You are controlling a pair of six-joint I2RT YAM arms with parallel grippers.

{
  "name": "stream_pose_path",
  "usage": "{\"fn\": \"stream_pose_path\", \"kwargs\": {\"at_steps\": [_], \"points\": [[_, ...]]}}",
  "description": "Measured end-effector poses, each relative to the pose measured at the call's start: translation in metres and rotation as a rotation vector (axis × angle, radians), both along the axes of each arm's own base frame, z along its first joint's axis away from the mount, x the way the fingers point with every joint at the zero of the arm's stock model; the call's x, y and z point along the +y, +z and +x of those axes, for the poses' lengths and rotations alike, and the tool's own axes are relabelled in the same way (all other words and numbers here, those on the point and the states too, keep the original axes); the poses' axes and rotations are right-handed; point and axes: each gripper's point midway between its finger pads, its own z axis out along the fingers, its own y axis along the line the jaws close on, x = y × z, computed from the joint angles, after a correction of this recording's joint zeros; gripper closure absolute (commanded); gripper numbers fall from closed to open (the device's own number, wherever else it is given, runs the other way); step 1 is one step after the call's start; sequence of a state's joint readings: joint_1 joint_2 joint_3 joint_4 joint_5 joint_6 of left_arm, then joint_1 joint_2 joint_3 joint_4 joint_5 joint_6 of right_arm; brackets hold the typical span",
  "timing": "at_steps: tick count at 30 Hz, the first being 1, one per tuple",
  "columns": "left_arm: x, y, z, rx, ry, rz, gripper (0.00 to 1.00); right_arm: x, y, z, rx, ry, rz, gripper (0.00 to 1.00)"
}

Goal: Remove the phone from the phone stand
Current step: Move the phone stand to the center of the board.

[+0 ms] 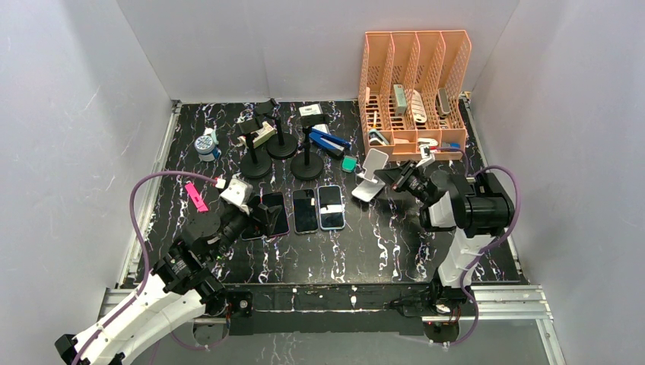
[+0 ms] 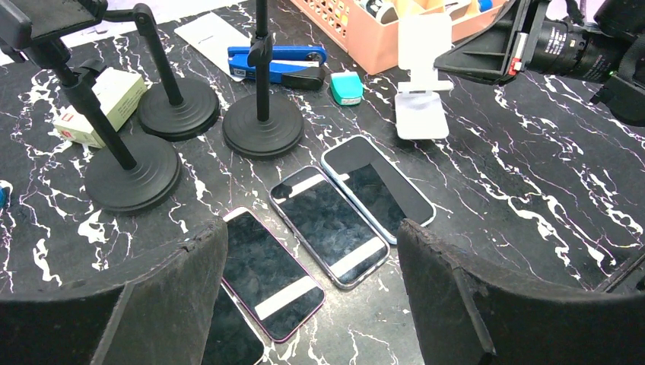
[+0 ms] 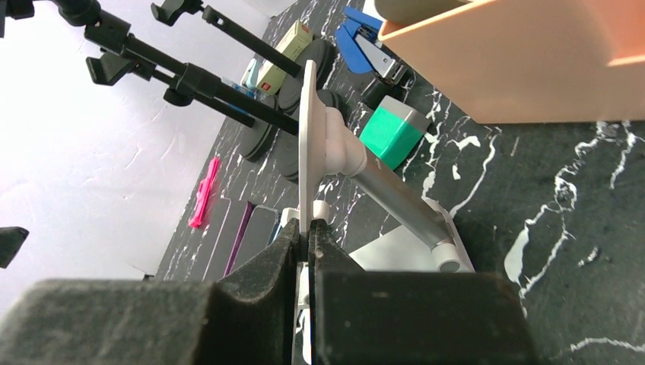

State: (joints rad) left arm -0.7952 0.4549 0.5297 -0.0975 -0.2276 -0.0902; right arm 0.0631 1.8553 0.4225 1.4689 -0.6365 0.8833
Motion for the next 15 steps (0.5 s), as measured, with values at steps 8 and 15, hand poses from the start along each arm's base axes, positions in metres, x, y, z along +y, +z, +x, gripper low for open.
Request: {"fn": "stream_pose_path", "kwargs": {"at_steps": [8, 15], "points": [[-0.001, -0.003, 0.001, 0.009, 0.000, 0.011, 0.21, 0.020, 0.004, 0.008, -0.076, 0.061, -0.069, 0.97], [-0.002, -0.002, 0.002, 0.006, 0.000, 0.009, 0.21, 0.027, -0.004, 0.019, -0.106, 0.081, -0.127, 0.97]]}}
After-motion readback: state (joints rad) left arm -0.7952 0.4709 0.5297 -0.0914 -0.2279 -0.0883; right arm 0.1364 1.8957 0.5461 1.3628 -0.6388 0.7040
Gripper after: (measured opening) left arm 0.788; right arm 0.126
